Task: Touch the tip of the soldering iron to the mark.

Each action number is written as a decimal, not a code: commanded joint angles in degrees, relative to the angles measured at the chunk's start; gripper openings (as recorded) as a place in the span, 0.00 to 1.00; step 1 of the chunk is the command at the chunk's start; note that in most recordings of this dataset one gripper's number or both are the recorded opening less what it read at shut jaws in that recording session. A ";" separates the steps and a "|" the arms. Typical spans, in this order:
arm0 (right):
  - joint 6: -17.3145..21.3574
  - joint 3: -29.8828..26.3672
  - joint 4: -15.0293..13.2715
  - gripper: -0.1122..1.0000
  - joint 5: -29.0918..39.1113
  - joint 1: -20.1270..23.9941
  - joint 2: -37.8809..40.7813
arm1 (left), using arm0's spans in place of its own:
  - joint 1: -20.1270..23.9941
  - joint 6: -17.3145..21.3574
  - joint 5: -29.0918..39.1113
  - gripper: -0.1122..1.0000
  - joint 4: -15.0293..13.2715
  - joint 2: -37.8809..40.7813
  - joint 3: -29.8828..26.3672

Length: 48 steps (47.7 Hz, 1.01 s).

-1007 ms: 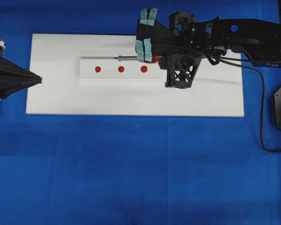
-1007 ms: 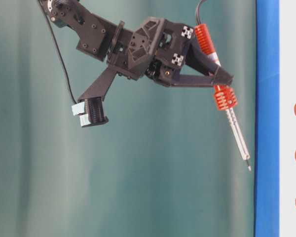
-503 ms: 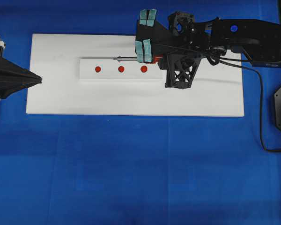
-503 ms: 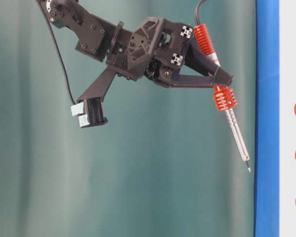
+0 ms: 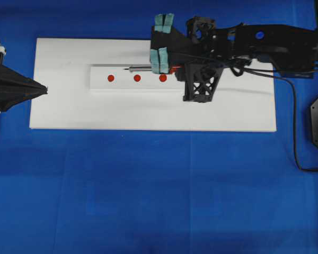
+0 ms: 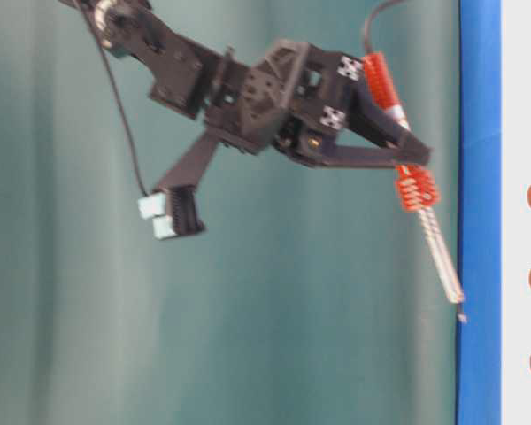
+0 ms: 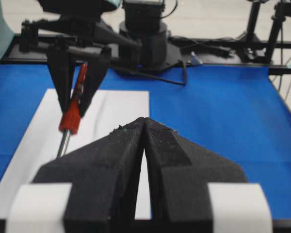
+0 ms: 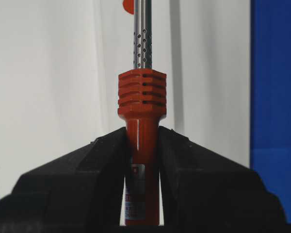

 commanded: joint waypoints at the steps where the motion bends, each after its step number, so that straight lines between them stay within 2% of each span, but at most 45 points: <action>1: -0.09 -2.11 0.09 0.16 -1.05 0.00 0.35 | 0.18 0.00 -0.53 0.12 0.00 0.18 -0.53; 20: -0.09 -5.71 0.09 0.16 -2.90 0.18 7.47 | 0.09 0.00 -0.53 0.12 0.00 0.18 -0.53; 48: -0.09 -6.15 0.09 0.16 -3.43 0.44 9.14 | 0.09 0.00 -0.35 0.12 0.00 0.18 -0.35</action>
